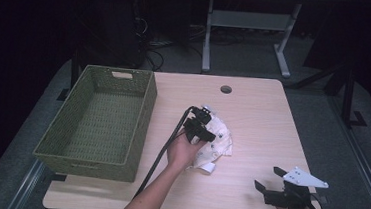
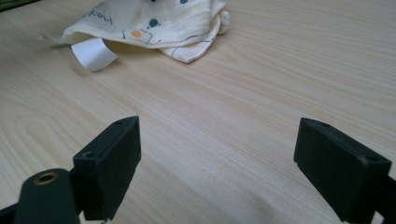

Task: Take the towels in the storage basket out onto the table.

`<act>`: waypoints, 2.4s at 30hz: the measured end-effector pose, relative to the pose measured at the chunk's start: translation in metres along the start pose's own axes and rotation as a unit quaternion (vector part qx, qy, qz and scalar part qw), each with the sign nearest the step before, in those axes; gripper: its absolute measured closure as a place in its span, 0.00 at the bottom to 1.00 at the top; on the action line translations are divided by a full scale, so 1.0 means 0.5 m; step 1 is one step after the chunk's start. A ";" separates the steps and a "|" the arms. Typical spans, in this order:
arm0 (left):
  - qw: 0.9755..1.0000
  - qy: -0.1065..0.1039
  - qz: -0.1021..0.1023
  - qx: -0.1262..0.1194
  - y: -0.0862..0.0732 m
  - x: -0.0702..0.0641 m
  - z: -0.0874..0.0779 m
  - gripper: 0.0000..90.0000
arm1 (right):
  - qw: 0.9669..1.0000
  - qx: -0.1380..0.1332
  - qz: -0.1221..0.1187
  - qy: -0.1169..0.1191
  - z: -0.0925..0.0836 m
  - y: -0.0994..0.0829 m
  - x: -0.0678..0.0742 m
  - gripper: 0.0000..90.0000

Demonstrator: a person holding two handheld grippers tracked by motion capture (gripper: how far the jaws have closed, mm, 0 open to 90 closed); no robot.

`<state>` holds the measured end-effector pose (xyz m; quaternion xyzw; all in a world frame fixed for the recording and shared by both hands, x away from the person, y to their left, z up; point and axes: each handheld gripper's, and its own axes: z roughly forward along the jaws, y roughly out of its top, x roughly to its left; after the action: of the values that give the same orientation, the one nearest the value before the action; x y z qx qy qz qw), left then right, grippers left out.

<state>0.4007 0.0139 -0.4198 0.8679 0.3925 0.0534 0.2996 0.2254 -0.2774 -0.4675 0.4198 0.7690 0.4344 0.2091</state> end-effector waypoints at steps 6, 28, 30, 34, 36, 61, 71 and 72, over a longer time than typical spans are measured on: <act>1.000 -0.001 -0.004 -0.007 0.001 0.002 -0.010 0.59 | 1.000 -0.002 0.001 -0.001 -0.002 0.001 -0.001 0.16; 0.997 -0.019 0.025 -0.064 -0.027 -0.020 -0.085 0.48 | 1.000 -0.001 0.001 -0.007 -0.005 0.000 -0.002 0.16; 0.997 -0.019 0.024 -0.067 -0.028 -0.021 -0.088 0.47 | 1.000 -0.001 0.000 -0.008 -0.004 0.000 -0.002 0.16; 0.997 -0.022 0.021 -0.075 -0.034 -0.020 -0.097 0.45 | 1.000 0.000 0.001 -0.009 -0.003 0.001 -0.001 0.16; 0.997 -0.023 0.023 -0.073 -0.038 -0.021 -0.101 0.44 | 1.000 0.000 0.002 -0.010 -0.002 0.001 0.000 0.16; 0.995 -0.026 0.032 -0.087 -0.105 -0.020 -0.127 0.32 | 1.000 0.003 0.001 -0.013 -0.002 -0.001 -0.001 0.16; 0.994 -0.030 0.032 -0.095 -0.134 -0.019 -0.141 0.30 | 1.000 0.003 0.000 -0.014 -0.003 -0.001 0.000 0.16; 0.994 -0.030 0.032 -0.095 -0.134 -0.019 -0.141 0.30 | 1.000 0.003 0.000 -0.014 -0.003 -0.001 0.000 0.16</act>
<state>0.3275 0.0755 -0.3986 0.8489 0.3483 0.0738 0.3907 0.2244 -0.2782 -0.4672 0.4262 0.7675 0.4263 0.2183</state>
